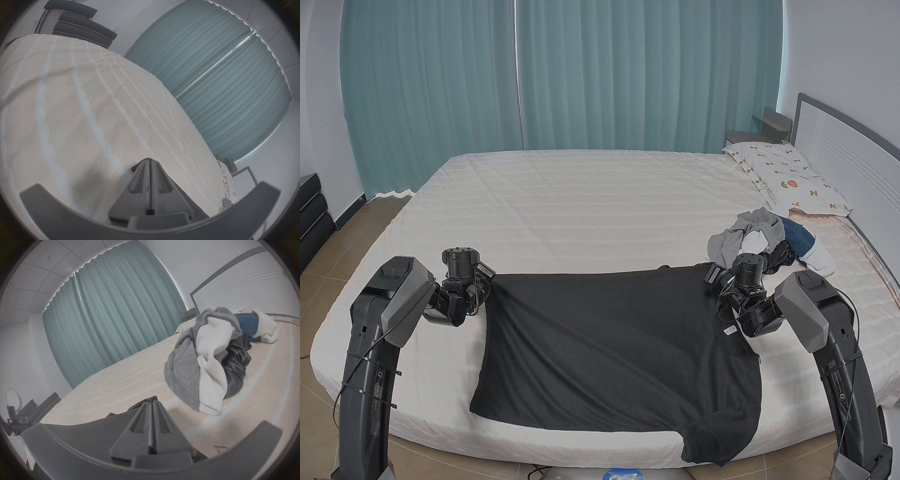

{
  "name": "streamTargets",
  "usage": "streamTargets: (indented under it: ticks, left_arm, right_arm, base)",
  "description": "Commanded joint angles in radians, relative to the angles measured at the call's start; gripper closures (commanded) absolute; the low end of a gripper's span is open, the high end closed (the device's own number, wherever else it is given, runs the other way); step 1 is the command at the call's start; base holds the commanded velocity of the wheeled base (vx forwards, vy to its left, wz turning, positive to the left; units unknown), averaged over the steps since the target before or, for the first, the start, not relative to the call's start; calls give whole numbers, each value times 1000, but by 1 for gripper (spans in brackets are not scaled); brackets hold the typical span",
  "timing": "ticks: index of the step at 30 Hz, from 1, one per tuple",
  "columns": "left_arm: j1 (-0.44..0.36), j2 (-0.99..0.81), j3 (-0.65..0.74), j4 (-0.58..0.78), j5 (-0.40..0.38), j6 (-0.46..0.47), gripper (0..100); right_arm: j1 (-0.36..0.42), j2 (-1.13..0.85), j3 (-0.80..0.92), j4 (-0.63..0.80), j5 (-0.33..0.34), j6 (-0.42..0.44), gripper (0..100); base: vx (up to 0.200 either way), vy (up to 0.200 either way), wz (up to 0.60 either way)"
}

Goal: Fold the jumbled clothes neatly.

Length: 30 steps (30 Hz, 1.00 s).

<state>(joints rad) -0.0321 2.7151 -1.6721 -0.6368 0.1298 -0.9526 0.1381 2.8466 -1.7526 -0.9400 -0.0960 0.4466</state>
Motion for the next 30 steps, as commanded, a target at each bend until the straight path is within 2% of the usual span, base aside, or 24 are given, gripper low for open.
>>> streamTargets:
  ticks: [1, 12, 13, 15, 16, 24, 30]
  left_arm:
    - [-2, 15, -11, 9, -1, 6, 100]
    - [-2, 20, -26, 48, -7, 18, 100]
    - [-3, 20, -26, 49, -7, 18, 100]
    - [-3, 20, -26, 49, -9, 18, 100]
    - [-3, 20, -26, 49, -9, 20, 0]
    - [-2, 11, -15, 43, -9, 17, 0]
    - [1, -9, 17, 35, -7, 9, 0]
  right_arm:
    - [5, 40, -24, 15, -1, -2, 100]
    - [5, 80, -96, 64, -42, -3, 100]
    - [5, 80, -97, 66, -42, -3, 0]
    - [5, 80, -99, 66, -42, -3, 0]
    - [5, 79, -99, 64, -42, -3, 0]
    - [-11, 16, -82, 47, -44, 9, 0]
    - [-23, -112, 68, 29, -10, 21, 0]
  base:
    - [0, 0, 0]
    - [0, 0, 0]
    - [0, 0, 0]
    - [0, 0, 0]
    - [0, 0, 0]
    - [0, 0, 0]
    - [0, 0, 0]
